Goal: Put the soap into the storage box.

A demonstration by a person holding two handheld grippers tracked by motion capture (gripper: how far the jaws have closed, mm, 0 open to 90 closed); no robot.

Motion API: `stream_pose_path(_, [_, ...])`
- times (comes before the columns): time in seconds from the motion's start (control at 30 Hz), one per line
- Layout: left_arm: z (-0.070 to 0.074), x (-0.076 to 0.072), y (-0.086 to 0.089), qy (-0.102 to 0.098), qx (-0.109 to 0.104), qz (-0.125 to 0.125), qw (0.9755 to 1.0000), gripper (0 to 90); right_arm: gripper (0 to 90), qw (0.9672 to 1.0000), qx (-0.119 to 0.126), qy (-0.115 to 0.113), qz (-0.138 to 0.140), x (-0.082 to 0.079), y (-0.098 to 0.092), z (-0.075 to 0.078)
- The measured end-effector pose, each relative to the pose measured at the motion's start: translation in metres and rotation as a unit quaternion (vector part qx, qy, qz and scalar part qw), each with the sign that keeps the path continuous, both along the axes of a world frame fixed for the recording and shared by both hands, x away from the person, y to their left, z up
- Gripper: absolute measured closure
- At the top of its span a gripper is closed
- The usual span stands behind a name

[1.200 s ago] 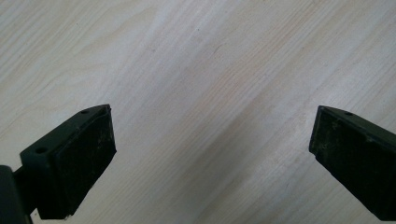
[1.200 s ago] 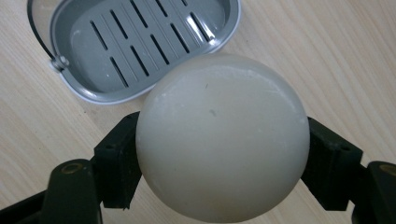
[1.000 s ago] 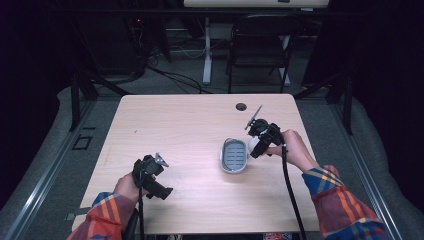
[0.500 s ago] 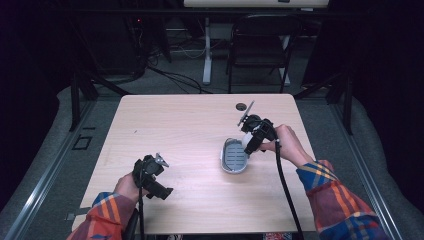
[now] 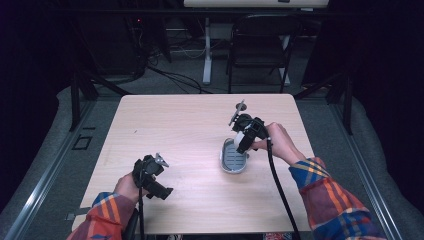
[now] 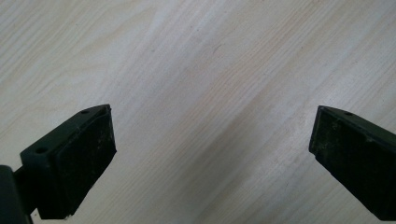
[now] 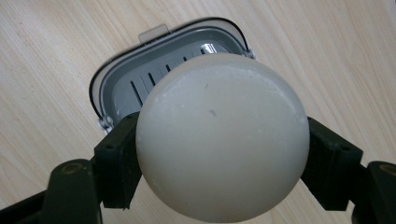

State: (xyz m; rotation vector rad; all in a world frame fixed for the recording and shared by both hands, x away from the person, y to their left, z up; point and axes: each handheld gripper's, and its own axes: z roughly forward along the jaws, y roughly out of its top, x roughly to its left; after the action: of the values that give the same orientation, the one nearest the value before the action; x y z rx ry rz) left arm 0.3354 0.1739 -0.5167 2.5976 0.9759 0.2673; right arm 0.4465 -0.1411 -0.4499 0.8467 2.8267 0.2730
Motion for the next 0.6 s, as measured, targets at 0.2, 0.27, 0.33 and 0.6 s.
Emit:
stream_pose_path(0.2, [0.0, 0.0, 0.0, 0.0, 0.0, 0.0, 1.0, 0.4, 24.5, 1.0, -0.002, 0.004, 0.004, 0.002, 0.005, -0.003])
stream_pose_path(0.27, [0.0, 0.0, 0.0, 0.0, 0.0, -0.001, 1.0, 0.4, 24.5, 1.0, -0.005, 0.004, 0.004, 0.002, 0.007, -0.004])
stream_pose_path(0.33, [0.0, 0.0, 0.0, 0.001, 0.0, 0.0, 1.0, 0.5, 24.5, 1.0, -0.005, 0.007, 0.005, 0.003, 0.008, -0.005])
stream_pose_path(0.6, [0.0, 0.0, -0.001, 0.001, 0.001, 0.001, 1.0, 1.0, 24.5, 0.9999, 0.0, 0.015, 0.005, 0.005, 0.014, -0.012])
